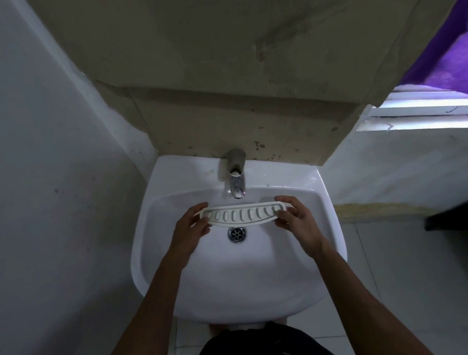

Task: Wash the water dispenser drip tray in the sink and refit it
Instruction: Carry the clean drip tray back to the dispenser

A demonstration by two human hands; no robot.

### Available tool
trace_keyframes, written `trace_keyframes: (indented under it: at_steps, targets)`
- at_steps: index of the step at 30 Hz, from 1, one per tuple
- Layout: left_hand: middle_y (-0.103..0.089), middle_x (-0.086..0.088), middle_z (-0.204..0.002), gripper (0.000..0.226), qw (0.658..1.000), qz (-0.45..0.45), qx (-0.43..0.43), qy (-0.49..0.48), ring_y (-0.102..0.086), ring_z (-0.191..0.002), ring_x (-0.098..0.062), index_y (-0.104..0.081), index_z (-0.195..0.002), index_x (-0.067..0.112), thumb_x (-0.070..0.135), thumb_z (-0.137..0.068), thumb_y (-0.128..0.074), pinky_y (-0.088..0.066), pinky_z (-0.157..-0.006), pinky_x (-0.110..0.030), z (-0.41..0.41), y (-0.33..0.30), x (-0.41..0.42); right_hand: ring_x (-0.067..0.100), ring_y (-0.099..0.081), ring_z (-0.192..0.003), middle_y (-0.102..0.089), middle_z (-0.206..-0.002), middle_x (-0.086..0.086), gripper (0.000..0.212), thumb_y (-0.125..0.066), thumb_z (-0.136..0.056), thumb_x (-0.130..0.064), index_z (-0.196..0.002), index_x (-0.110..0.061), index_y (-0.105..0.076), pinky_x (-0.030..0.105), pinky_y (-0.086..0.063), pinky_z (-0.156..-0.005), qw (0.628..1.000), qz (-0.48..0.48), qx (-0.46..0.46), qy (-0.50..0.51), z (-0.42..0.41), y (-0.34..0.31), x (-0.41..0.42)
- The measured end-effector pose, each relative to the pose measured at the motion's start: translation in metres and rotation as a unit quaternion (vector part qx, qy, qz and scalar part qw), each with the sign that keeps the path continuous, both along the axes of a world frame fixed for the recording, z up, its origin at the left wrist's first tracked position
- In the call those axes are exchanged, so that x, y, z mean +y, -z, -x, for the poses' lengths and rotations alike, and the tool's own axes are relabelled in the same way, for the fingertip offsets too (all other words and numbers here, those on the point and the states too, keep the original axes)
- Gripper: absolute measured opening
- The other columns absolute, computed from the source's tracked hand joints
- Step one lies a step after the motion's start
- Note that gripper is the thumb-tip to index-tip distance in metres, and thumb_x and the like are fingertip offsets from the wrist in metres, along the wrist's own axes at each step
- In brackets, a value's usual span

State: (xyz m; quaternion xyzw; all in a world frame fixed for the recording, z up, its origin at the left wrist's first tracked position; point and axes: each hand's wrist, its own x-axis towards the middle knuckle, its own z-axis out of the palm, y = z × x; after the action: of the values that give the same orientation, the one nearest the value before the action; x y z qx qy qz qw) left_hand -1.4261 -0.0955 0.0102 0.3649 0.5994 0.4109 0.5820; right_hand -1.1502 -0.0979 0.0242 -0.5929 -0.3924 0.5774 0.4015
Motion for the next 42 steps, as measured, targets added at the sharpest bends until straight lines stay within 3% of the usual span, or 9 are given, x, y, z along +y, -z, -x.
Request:
trace_keyframes:
  at_steps: [4,12,22,28,34,39,42]
  targets:
    - [-0.065,-0.007,-0.109,0.029,1.0,-0.001,-0.02,-0.004,-0.065,-0.085,-0.014,-0.064,-0.12,0.022,0.014,-0.092,-0.062,-0.054,-0.078,-0.027,0.004,0.001,-0.001,0.021,-0.068,-0.098,-0.073,-0.108,0.014,0.023,-0.058,-0.098,-0.008,-0.116,-0.019,-0.065,0.033,-0.057,-0.087,1.0,-0.009,0.004,0.013,0.003,-0.003,-0.003]
    - [-0.069,-0.003,-0.109,0.03,0.999,-0.012,-0.017,0.027,-0.069,-0.094,-0.019,-0.062,-0.124,0.027,0.021,-0.094,-0.06,-0.053,-0.073,-0.026,0.011,-0.012,0.001,0.022,-0.069,-0.094,-0.074,-0.103,0.012,0.024,-0.059,-0.097,-0.008,-0.117,-0.018,-0.066,0.037,-0.058,-0.088,0.999,-0.016,0.013,0.046,0.01,-0.01,-0.013]
    - [-0.07,-0.006,-0.096,0.02,0.998,-0.021,0.0,0.051,-0.065,-0.077,-0.017,-0.066,-0.112,0.02,0.019,-0.096,-0.055,-0.053,-0.066,-0.026,-0.01,-0.016,0.004,0.023,-0.068,-0.087,-0.072,-0.103,0.015,0.025,-0.057,-0.099,-0.012,-0.12,-0.021,-0.066,0.041,-0.06,-0.085,0.992,-0.025,0.013,0.122,-0.001,-0.02,-0.038]
    - [-0.072,-0.013,-0.093,0.014,0.998,-0.018,-0.003,0.068,-0.067,-0.077,-0.021,-0.069,-0.1,0.018,0.022,-0.095,-0.057,-0.055,-0.07,-0.031,-0.047,-0.022,0.001,0.021,-0.065,-0.08,-0.069,-0.096,0.014,0.026,-0.057,-0.097,-0.009,-0.119,-0.018,-0.068,0.036,-0.061,-0.076,0.985,-0.03,0.018,0.167,-0.035,-0.035,-0.045]
    - [-0.076,-0.011,-0.089,0.021,0.995,0.017,-0.019,0.094,-0.073,-0.084,-0.031,-0.069,-0.105,0.01,0.023,-0.097,-0.055,-0.053,-0.082,-0.043,-0.098,-0.025,-0.009,0.023,-0.068,-0.085,-0.072,-0.103,0.015,0.021,-0.058,-0.097,-0.01,-0.115,-0.016,-0.067,0.034,-0.061,-0.073,0.981,-0.039,0.016,0.188,-0.087,-0.046,-0.057]
    - [-0.074,-0.014,-0.097,0.02,0.992,-0.004,-0.017,0.126,-0.073,-0.081,-0.025,-0.068,-0.104,0.01,0.022,-0.097,-0.054,-0.058,-0.068,-0.028,-0.158,-0.042,-0.008,0.021,-0.068,-0.084,-0.072,-0.102,0.013,0.02,-0.06,-0.096,-0.011,-0.113,-0.02,-0.068,0.033,-0.06,-0.072,0.973,-0.046,0.029,0.223,-0.14,-0.053,-0.074]
    - [-0.074,-0.013,-0.098,0.018,0.988,-0.017,-0.02,0.15,-0.073,-0.083,-0.026,-0.069,-0.102,0.012,0.023,-0.096,-0.055,-0.058,-0.072,-0.031,-0.202,-0.049,-0.008,0.02,-0.068,-0.081,-0.072,-0.099,0.011,0.021,-0.061,-0.095,-0.008,-0.111,-0.02,-0.068,0.036,-0.06,-0.073,0.964,-0.053,0.036,0.257,-0.179,-0.057,-0.089]
